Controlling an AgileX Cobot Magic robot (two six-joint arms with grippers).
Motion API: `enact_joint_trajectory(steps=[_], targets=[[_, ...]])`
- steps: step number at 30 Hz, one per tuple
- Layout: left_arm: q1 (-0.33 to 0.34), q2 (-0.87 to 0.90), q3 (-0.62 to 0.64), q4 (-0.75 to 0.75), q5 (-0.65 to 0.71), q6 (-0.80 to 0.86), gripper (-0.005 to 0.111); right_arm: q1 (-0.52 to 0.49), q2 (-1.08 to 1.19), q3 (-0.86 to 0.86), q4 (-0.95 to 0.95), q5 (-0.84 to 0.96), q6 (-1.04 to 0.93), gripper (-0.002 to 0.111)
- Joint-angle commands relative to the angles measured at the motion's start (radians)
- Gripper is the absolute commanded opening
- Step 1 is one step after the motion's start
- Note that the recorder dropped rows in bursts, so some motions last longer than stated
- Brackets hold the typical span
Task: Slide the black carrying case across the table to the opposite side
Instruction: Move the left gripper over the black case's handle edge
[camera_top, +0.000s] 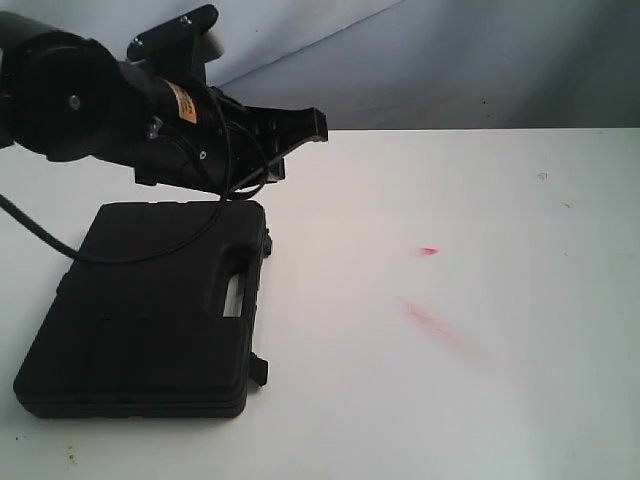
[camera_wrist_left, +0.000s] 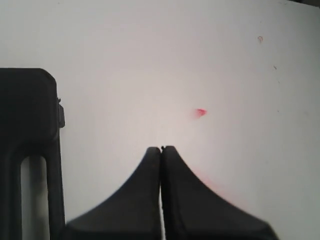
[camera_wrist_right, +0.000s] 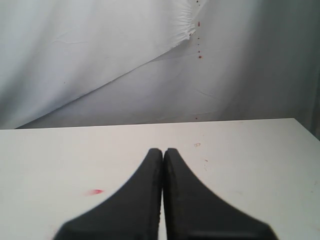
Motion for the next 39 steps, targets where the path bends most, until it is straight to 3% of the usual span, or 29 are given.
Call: enact_joint_trajectory(steps=[1, 6, 19, 30, 39], targets=[[0.001, 0.024, -0.006, 0.034, 0.004, -0.033, 0.000, -0.006, -0.006, 0.004, 0.009, -0.002, -0.003, 0.000], [0.011, 0.050, -0.024, 0.092, 0.092, -0.134, 0.000, -0.006, -0.006, 0.004, 0.009, -0.002, -0.003, 0.000], [0.011, 0.186, -0.173, 0.175, 0.377, -0.123, 0.000, -0.006, -0.006, 0.004, 0.009, -0.002, -0.003, 0.000], [0.011, 0.313, -0.279, 0.179, 0.474, -0.065, 0.000, -0.006, -0.006, 0.004, 0.009, -0.002, -0.003, 0.000], [0.011, 0.357, -0.285, 0.183, 0.466, -0.002, 0.003, -0.006, -0.006, 0.004, 0.009, -0.002, -0.003, 0.000]])
